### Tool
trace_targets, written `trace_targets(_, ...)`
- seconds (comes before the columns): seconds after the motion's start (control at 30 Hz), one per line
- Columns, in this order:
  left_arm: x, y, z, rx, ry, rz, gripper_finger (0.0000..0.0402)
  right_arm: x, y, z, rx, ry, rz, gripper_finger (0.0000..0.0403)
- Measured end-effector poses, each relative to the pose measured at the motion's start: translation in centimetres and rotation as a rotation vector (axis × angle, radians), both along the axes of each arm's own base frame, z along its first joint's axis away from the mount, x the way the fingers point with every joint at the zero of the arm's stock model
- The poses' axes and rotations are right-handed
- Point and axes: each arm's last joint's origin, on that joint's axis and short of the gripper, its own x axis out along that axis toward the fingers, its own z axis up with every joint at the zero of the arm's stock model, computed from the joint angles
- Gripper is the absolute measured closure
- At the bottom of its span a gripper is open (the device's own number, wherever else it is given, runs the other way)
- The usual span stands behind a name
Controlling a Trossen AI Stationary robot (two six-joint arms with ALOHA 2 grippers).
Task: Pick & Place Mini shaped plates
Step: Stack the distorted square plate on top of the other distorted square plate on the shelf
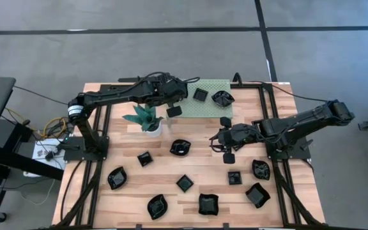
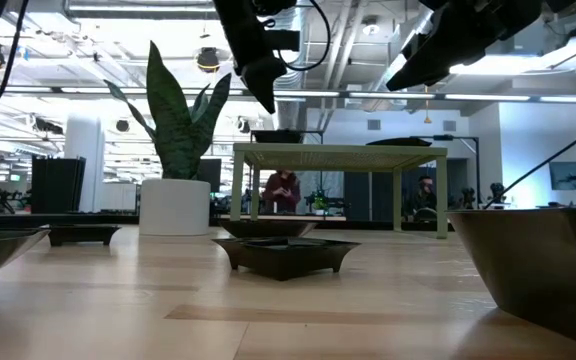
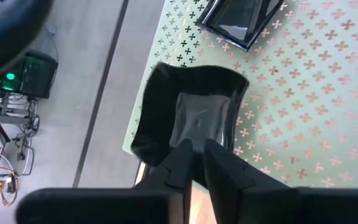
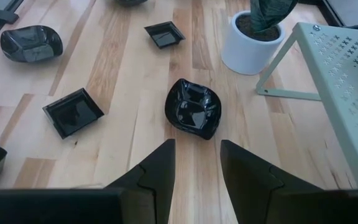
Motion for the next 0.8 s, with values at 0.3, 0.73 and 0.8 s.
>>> trace_targets(0.3, 1.1, -1.9, 0.6, 0.004, -0.111, -0.031, 0.031, 0.0, 0.0, 0.0, -0.001, 0.001, 0.0, 0.028)
trace_targets(0.73, 1.7, -12.8, 0.7, -0.219, -0.206, -0.258, 0.0305, 0.0, 0.0, 0.0, -0.002, 0.004, 0.0, 0.028)
trace_targets(0.8, 1.3, -14.5, 0.4, -0.274, -0.187, -0.268, 0.0299, 0.0, 0.0, 0.0, -0.002, 0.004, 0.0, 0.028)
